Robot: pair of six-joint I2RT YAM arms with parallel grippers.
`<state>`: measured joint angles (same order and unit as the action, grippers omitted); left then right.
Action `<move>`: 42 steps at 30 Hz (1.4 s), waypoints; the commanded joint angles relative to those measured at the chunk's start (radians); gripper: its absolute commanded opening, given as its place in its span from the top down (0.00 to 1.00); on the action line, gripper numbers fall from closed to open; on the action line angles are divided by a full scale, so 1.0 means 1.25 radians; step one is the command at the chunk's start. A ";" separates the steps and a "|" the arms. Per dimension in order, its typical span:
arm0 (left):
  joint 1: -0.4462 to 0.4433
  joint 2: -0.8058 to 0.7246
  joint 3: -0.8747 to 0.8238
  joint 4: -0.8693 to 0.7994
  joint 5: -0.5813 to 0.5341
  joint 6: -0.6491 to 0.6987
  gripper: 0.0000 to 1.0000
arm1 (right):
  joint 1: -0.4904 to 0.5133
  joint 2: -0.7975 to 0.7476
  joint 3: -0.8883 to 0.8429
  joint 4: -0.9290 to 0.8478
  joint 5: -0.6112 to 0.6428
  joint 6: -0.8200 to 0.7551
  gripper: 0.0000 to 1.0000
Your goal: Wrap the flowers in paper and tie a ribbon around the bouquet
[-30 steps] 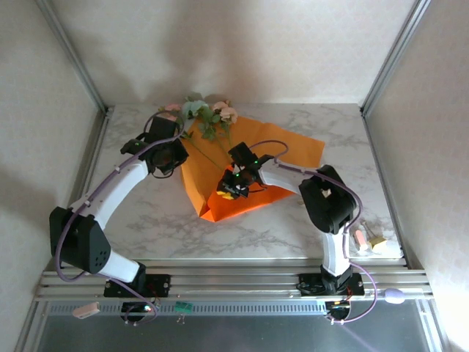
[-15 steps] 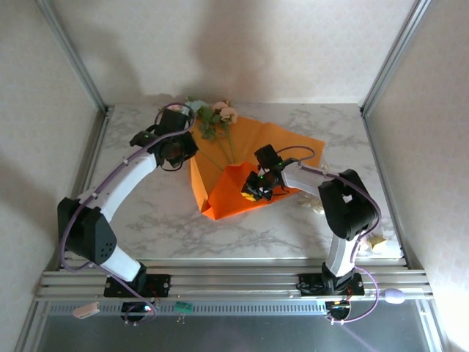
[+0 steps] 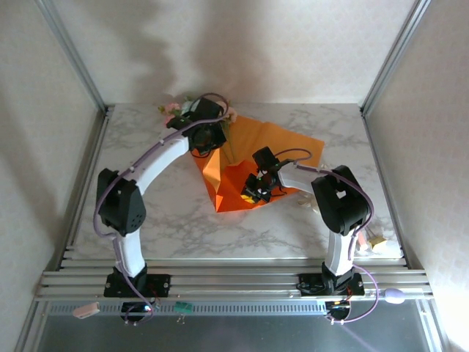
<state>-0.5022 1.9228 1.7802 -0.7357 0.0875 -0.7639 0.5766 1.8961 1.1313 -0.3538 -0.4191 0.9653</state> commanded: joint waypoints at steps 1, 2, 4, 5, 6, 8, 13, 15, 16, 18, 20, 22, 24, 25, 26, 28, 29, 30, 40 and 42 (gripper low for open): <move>-0.016 0.043 0.058 -0.047 -0.028 0.023 1.00 | 0.001 0.021 0.002 -0.004 0.019 0.006 0.84; -0.020 0.058 0.070 -0.049 -0.028 0.026 1.00 | 0.000 0.019 0.002 -0.006 0.019 0.005 0.84; -0.029 0.086 0.091 -0.063 -0.030 0.029 1.00 | 0.000 0.016 0.002 -0.006 0.020 0.003 0.83; -0.032 0.094 0.097 -0.066 -0.028 0.031 1.00 | 0.000 0.013 0.002 -0.005 0.019 0.003 0.83; -0.036 0.099 0.098 -0.067 -0.026 0.031 1.00 | 0.000 0.011 0.002 -0.002 0.017 0.001 0.82; -0.042 0.101 0.096 -0.065 -0.026 0.029 1.00 | 0.000 0.004 0.002 0.009 0.011 0.000 0.82; -0.049 0.100 0.070 -0.050 -0.014 0.021 1.00 | 0.000 -0.035 0.006 0.012 0.024 -0.008 0.81; -0.049 0.106 0.073 -0.049 -0.017 0.018 1.00 | -0.001 -0.078 -0.012 0.025 0.040 -0.010 0.79; -0.048 0.109 0.076 -0.048 -0.016 0.017 1.00 | -0.001 -0.098 -0.022 0.037 0.046 -0.011 0.78; -0.046 0.120 0.088 -0.052 -0.015 0.013 1.00 | -0.001 -0.146 -0.050 0.080 0.056 -0.015 0.77; -0.043 0.131 0.108 -0.063 -0.012 0.010 1.00 | 0.000 -0.191 -0.085 0.146 0.063 -0.013 0.75; -0.039 0.144 0.134 -0.074 -0.011 0.009 0.99 | 0.005 -0.233 -0.122 0.213 0.076 -0.004 0.72; -0.036 0.166 0.168 -0.092 -0.004 0.009 0.99 | 0.021 -0.268 -0.155 0.286 0.089 -0.002 0.65; -0.035 0.181 0.189 -0.106 0.000 0.009 0.99 | 0.040 -0.284 -0.165 0.303 0.114 -0.009 0.60; -0.034 0.194 0.209 -0.122 0.002 0.010 0.99 | 0.064 -0.294 -0.170 0.311 0.141 -0.030 0.57; -0.034 0.210 0.231 -0.142 0.000 0.009 0.99 | 0.124 -0.321 -0.172 0.298 0.232 -0.093 0.48; -0.033 0.213 0.236 -0.146 0.001 0.009 0.99 | 0.163 -0.330 -0.172 0.294 0.279 -0.127 0.45; -0.033 0.214 0.235 -0.147 0.002 0.009 0.99 | 0.190 -0.333 -0.168 0.283 0.318 -0.158 0.42; -0.029 0.209 0.235 -0.148 0.014 0.017 0.98 | 0.282 -0.250 0.015 0.104 0.421 -0.296 0.40; -0.029 0.209 0.235 -0.148 0.017 0.017 0.98 | 0.287 -0.219 0.061 0.062 0.419 -0.300 0.41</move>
<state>-0.5461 2.1872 2.0426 -0.8845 0.0971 -0.7437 0.9161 1.5749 1.1362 -0.1734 0.0608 0.6445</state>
